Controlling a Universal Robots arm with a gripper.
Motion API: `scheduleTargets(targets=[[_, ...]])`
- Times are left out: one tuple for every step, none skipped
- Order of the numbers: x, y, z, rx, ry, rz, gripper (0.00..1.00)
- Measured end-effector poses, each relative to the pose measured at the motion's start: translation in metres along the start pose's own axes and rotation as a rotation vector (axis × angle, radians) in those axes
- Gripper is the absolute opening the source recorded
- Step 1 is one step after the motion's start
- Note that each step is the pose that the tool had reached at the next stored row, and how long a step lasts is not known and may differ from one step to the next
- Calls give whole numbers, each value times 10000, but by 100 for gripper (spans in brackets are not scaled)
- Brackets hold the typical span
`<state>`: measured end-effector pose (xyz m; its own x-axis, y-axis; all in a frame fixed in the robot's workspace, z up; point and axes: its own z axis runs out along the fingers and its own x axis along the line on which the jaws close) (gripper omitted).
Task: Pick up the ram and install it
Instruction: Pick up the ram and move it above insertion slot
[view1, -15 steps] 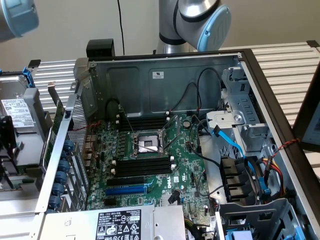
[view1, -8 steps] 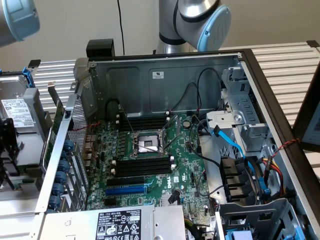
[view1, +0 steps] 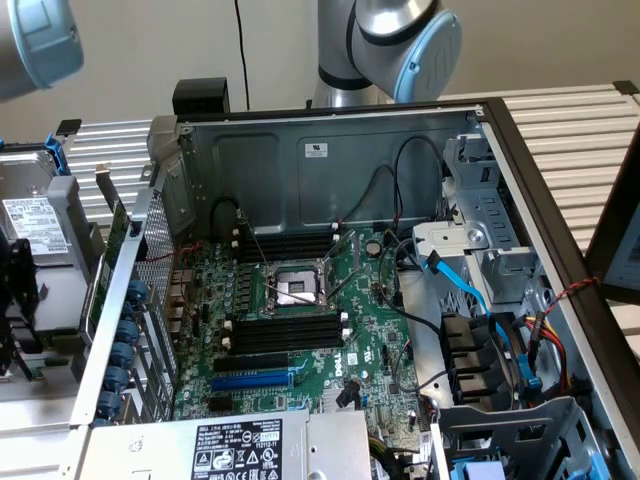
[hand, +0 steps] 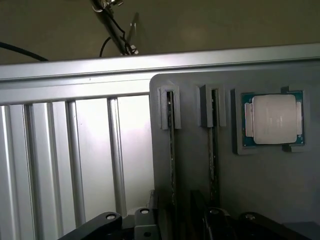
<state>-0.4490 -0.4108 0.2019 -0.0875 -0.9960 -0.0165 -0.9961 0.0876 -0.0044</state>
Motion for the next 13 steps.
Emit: scheduleTargets(targets=[[-2,1,4,1,-1,0,39],[-2,2,8,0,0,1,39],[-2,5,14,1,-1,1,39],[-2,7,22,1,-1,1,39],[-1,11,31,2,-1,2,39],[-1,15,40,3,-3,2,39],[0,19,47,2,-3,2,36],[0,22,51,1,-4,1,36],[1,24,50,-1,-7,1,30],[0,25,46,-1,-11,1,24],[0,26,22,2,-16,1,18],[0,26,-9,2,-18,2,14],[-1,26,-40,4,-20,2,14]])
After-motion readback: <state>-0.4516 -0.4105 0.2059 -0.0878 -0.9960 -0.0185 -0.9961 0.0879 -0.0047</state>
